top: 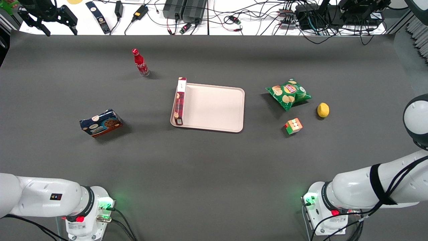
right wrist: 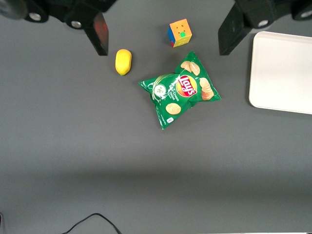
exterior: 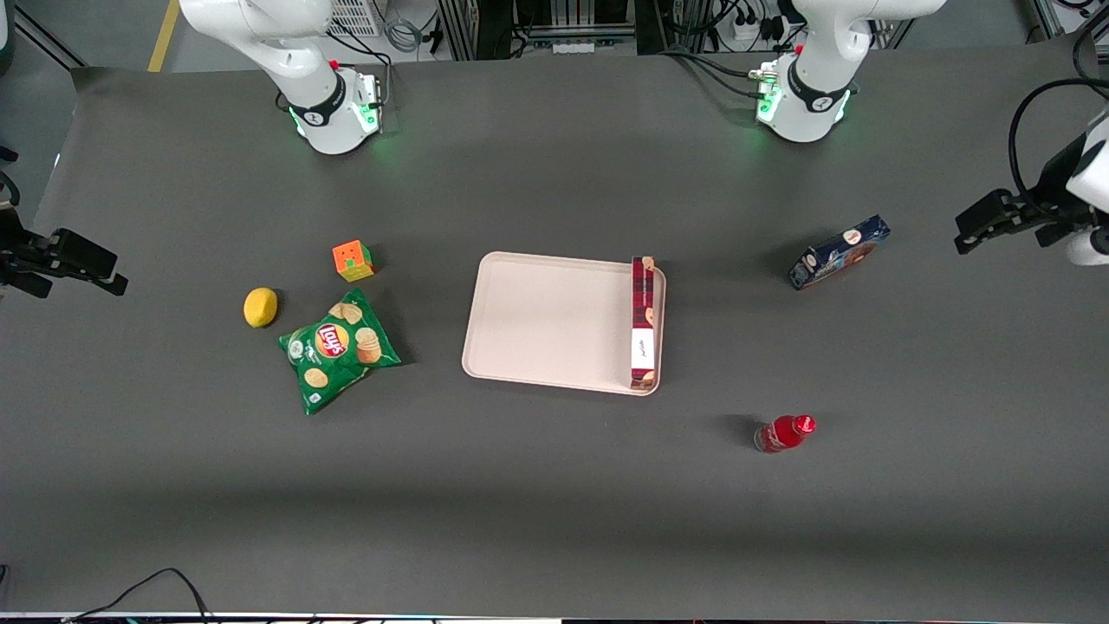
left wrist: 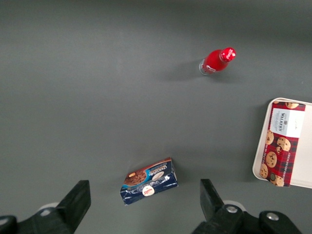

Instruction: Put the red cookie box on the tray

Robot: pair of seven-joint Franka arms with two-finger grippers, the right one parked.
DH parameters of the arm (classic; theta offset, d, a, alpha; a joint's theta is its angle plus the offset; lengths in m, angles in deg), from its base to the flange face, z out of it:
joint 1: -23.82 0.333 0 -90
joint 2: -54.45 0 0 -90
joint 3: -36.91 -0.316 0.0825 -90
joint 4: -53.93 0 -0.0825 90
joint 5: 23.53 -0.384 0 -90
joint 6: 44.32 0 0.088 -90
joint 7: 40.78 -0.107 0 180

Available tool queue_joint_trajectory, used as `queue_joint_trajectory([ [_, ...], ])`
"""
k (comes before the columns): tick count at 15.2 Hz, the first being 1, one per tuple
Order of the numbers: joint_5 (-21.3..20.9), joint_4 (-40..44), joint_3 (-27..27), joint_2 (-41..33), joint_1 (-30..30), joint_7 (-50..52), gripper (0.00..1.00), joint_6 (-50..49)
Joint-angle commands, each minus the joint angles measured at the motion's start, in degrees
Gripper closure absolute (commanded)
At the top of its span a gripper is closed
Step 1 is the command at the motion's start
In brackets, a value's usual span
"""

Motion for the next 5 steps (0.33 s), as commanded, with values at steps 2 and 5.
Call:
queue_joint_trajectory([
  [2,1.0,0.5,0.2,-0.8,0.0,-0.9,0.0,-1.9],
  [5,0.9,0.5,0.3,-0.8,-0.1,-1.2,0.0,-1.9],
])
